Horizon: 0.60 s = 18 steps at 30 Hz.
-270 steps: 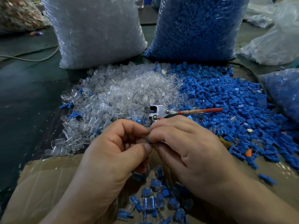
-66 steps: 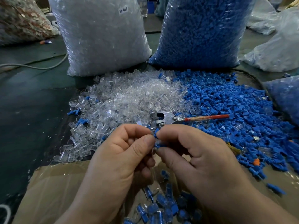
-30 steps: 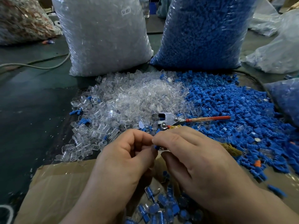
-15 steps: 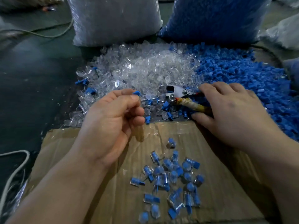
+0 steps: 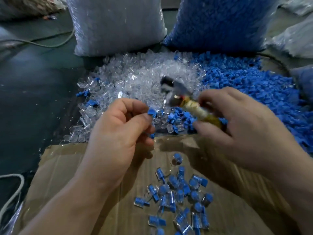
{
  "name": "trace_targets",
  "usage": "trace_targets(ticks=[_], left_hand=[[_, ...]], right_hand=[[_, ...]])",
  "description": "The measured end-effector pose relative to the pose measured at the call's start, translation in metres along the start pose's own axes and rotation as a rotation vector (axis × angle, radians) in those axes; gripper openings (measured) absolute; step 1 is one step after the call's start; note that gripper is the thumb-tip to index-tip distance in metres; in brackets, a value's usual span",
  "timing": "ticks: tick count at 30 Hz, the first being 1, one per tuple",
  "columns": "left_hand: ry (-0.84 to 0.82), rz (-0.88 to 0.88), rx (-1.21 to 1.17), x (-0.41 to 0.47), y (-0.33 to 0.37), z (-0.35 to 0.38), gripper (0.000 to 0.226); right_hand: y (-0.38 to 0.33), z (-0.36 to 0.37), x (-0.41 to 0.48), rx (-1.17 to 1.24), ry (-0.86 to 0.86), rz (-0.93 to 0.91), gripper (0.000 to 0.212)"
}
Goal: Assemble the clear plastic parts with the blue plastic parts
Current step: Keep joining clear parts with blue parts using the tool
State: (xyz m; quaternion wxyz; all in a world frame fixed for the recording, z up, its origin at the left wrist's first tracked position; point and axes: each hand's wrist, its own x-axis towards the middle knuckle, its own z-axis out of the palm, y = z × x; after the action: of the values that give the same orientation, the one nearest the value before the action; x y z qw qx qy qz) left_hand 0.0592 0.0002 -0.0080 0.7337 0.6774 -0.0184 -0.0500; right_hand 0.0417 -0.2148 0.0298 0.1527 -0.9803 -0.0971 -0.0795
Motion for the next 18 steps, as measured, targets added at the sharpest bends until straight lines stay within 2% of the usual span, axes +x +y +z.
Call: trace_targets(ticks=[4,8,18], left_hand=[[0.026,0.088,0.065,0.0005,-0.0048,0.0003,0.008],[0.051,0.115,0.093,-0.0009,-0.0053,0.0003,0.014],[0.025,0.169,0.112,-0.006,-0.0028,0.0009,0.014]], right_hand=[[0.0024,0.0024,-0.0041,-0.05,-0.145,-0.063,0.058],[0.0052,0.003,-0.0038,-0.02,-0.139,-0.078,0.059],[0.0069,0.0031,-0.0053,0.003,-0.137,-0.13,0.053]])
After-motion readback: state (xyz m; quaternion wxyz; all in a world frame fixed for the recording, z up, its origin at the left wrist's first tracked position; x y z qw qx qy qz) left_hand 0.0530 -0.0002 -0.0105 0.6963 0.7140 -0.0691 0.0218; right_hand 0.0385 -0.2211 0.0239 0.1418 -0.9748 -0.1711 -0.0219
